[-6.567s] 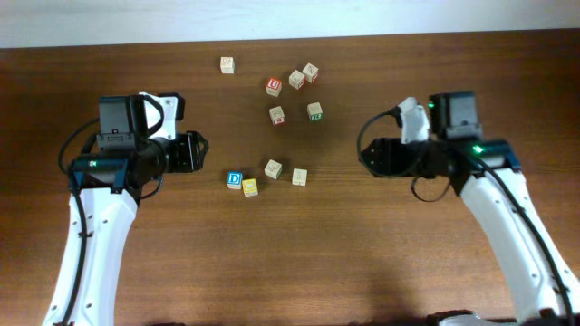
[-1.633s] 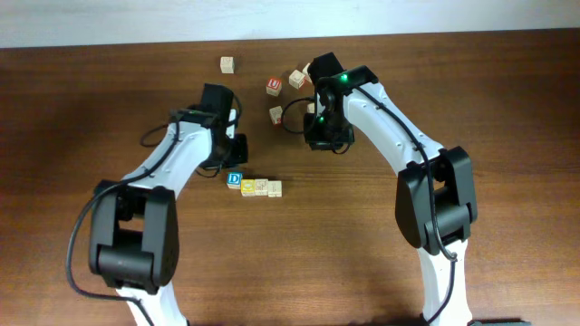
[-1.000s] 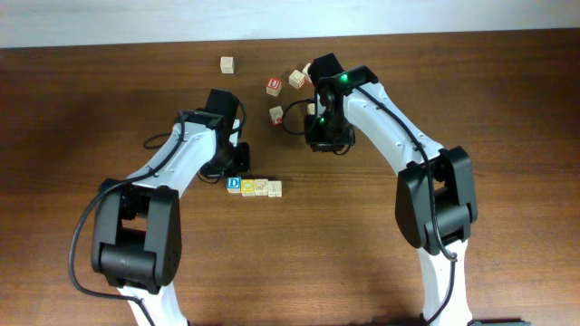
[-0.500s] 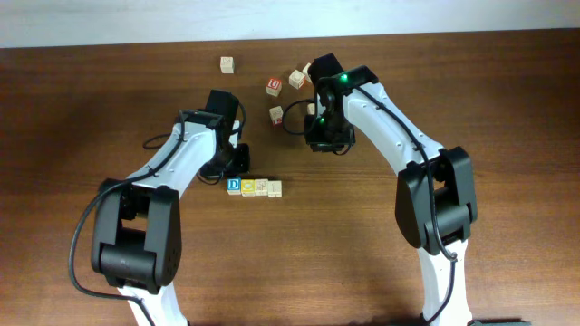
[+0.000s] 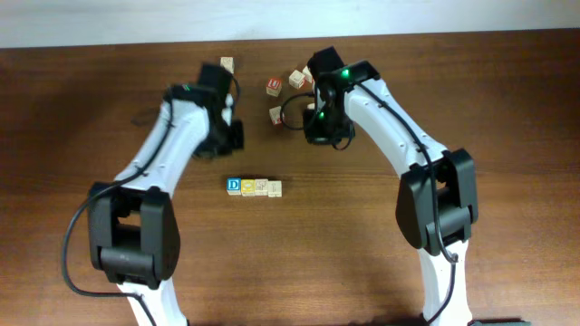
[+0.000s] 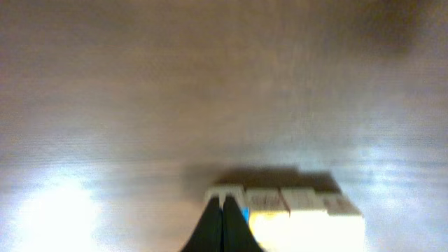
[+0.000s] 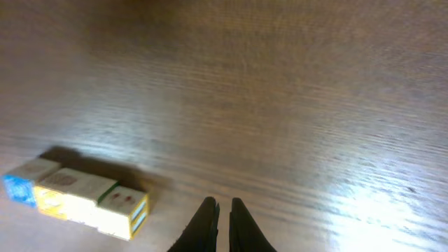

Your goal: Rotate 4 blocks

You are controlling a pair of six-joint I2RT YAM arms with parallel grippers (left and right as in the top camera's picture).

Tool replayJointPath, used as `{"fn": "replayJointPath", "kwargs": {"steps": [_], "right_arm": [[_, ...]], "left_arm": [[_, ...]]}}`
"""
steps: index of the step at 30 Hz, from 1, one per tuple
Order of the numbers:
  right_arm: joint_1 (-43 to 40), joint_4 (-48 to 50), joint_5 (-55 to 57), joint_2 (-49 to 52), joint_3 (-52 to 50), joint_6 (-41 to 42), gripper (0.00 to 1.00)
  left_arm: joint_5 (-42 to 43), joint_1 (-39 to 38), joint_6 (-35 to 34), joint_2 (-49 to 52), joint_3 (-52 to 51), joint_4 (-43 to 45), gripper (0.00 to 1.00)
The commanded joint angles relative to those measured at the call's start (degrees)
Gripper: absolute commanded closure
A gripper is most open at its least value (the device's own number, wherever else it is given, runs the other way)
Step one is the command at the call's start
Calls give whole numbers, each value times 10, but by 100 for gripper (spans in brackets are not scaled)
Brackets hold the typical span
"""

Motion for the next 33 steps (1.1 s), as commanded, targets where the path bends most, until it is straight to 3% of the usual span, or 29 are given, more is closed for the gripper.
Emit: {"fn": "replayJointPath", "kwargs": {"steps": [1,6,11,15,19,24,28,33], "right_arm": [[-2,-35,9,-86,53,-7,91],[-2,-86,9,-185,55,-7,91],[-1,-140,11,-264,55,-16,92],[1,-147,-52,-268,14,-43,93],[3,-27,-89,-268,-139,-8,94],[7,184,-112,-268,-348,72,96],[30,287,-122,-266,-441,116,96],[99,311,-92,-235,-454,170,96]], "left_arm": [[-34,25,8,-8,183,-114,100],[-89,31,9,-43,299,-256,100],[-90,31,1,-128,299,-329,100],[-84,31,-18,-202,237,-322,100],[-68,31,-32,-267,21,-195,100],[-30,57,-31,-268,-205,-13,100],[-29,97,-16,-268,-297,74,100],[-30,101,-17,-268,-330,142,100]]}}
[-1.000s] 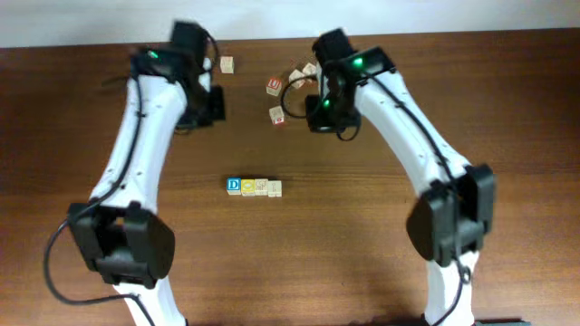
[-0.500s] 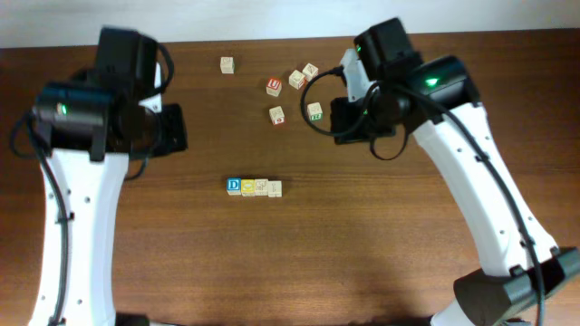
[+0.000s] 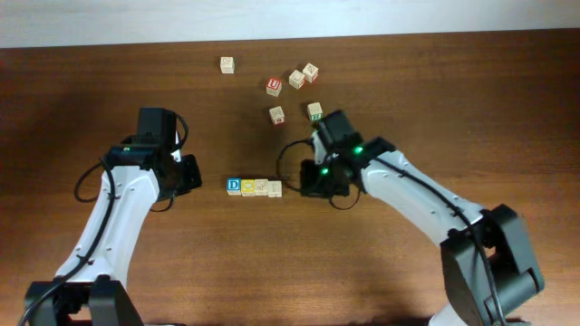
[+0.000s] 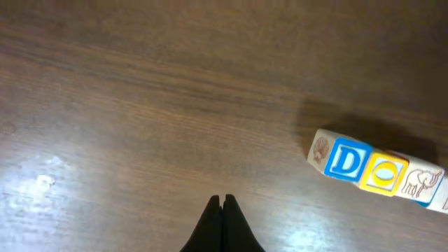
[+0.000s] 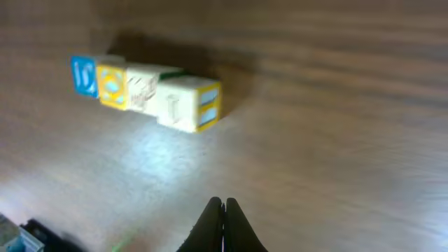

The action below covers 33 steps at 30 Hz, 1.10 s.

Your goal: Rotate 4 blocks

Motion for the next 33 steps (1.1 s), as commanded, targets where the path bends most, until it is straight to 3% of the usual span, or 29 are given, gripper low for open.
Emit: {"fn": "replayJointPath", "kwargs": {"steps": [1,9,33], "right_arm": [[40,19,14,39,-4,47,96],[57,71,-3,91,-4,95,96],[71,137,1,111,-4,99,96]], "left_arm": [[7,2,7,-7,-6,19,100],[8,2,7,-7,-6,33,100],[8,2,7,-7,-6,38,100]]}}
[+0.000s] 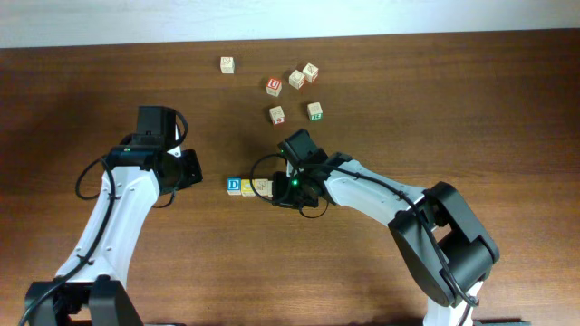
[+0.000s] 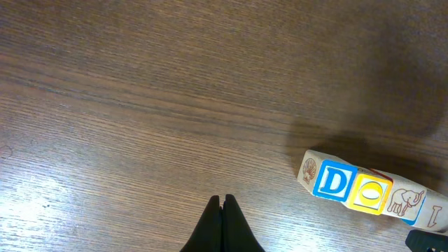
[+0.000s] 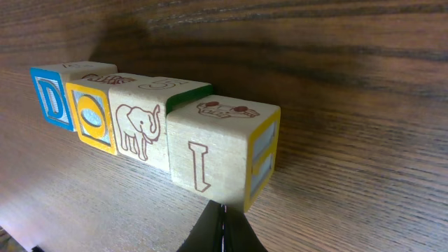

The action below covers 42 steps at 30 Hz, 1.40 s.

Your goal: Rotate 4 blocks

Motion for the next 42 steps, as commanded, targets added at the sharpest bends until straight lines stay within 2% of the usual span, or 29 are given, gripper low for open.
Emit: {"fn": "replayJointPath", "kwargs": {"steps": [1,20,23,28,33,42], "right_arm": [[6,2,3,6,0,0,96],[7,12,-2,5,2,-1,96],[6,-12,-3,-32,11,-21,96],[5,-43,68,-97,12,-33,96],[-3,-68,120,-76,12,-31,96],[10,-73,51,-30,12,-15,96]], "left_arm": [[6,2,7,-7,-4,2,100],[7,2,7,-7,-4,1,100],[25,2,7,-7,-4,-4,100],[52,2,7,-7,-31,-14,100],[71,1,7,-7,-85,4,100],[71,1,7,-7,-89,39,100]]}}
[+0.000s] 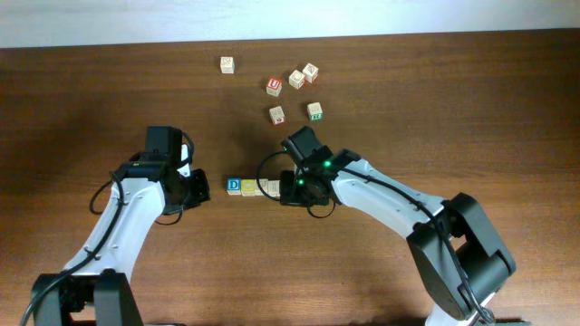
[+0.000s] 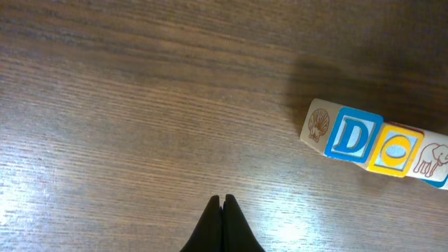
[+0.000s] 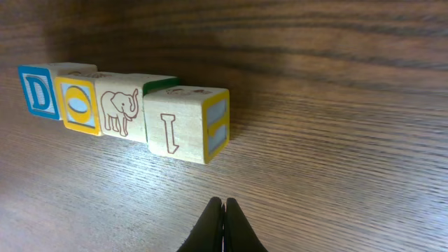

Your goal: Rotate 4 blocks

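Four wooden blocks lie in a touching row on the brown table: a blue D block (image 1: 234,186), a yellow O block (image 1: 247,186), an elephant block (image 1: 260,187) and an I block (image 1: 273,187). My left gripper (image 1: 203,188) is shut and empty, a short way left of the D block (image 2: 353,138); its tips (image 2: 224,199) rest low over bare wood. My right gripper (image 1: 288,188) is shut and empty just right of the I block (image 3: 183,126), its tips (image 3: 224,201) a small gap from that block. The O block (image 3: 78,105) and the elephant block (image 3: 119,112) show upright faces.
Several loose blocks lie at the back of the table: one (image 1: 227,64) alone at the left, a red-lettered one (image 1: 274,86), two (image 1: 296,79) (image 1: 311,71) close together, and a pair (image 1: 277,115) (image 1: 314,111) just behind the right arm.
My right gripper, whose tips were against the I block's near corner, now sits a little back from it. My left gripper has moved down and nearer, level with the D end of the row.
Both arms were at the back by the loose blocks, grippers shut. Then they stood either side of the row, left and right. After that the right tips were against the I block. Now the right has drawn back slightly and the left is closer to the D block.
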You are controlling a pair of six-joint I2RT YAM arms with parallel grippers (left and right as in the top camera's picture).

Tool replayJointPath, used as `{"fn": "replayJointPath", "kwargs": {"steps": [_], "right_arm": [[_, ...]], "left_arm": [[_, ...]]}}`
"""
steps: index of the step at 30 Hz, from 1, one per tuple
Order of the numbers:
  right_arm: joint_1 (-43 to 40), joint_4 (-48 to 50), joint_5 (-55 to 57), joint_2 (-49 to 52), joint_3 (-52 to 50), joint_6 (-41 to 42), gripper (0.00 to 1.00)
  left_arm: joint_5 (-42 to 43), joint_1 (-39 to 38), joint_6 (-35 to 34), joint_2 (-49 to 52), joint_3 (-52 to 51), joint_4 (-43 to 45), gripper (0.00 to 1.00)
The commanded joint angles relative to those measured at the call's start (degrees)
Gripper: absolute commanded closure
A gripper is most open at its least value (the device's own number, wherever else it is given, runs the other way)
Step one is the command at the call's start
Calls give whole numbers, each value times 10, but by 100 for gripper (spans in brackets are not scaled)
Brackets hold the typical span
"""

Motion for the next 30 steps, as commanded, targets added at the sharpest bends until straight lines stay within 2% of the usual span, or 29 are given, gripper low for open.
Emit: {"fn": "replayJointPath", "kwargs": {"steps": [1,7,30], "right_arm": [[11,9,-28,20,4,8,96],[21,29,-25,37,4,21,96],[21,77,-23,59,4,32,96]], "left_arm": [[16,1,7,-7,-4,11,100],[38,1,7,-7,-4,46,100],[38,1,7,-7,-4,46,100]]}}
